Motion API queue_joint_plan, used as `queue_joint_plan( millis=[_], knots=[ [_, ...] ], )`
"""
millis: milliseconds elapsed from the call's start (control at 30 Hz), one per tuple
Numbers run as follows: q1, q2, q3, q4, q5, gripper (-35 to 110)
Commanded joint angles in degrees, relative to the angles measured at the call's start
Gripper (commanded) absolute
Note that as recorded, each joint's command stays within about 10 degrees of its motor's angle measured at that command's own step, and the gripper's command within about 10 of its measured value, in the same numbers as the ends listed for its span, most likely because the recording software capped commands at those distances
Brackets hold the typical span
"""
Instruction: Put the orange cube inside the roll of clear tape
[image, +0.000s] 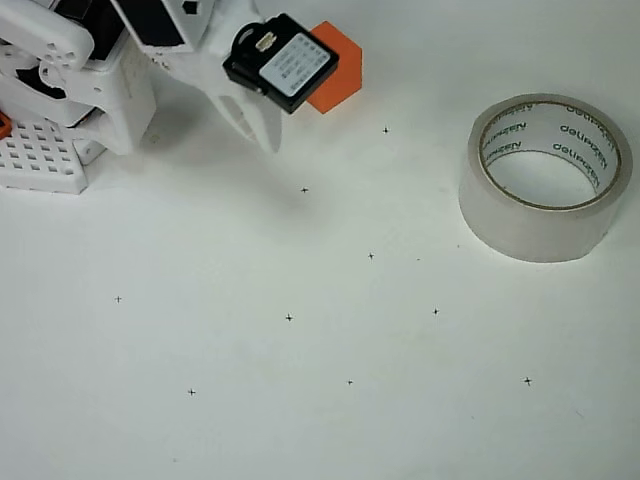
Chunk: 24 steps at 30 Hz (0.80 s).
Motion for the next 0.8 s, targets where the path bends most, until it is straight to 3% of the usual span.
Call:
queue_joint_plan(
  millis=[0,767],
  knots=[
    [-4.31,-5.19,-7.47,-2.02,2.02,7],
    [-20.13,-20.83,-17.67,-3.69,6.77,36]
  ],
)
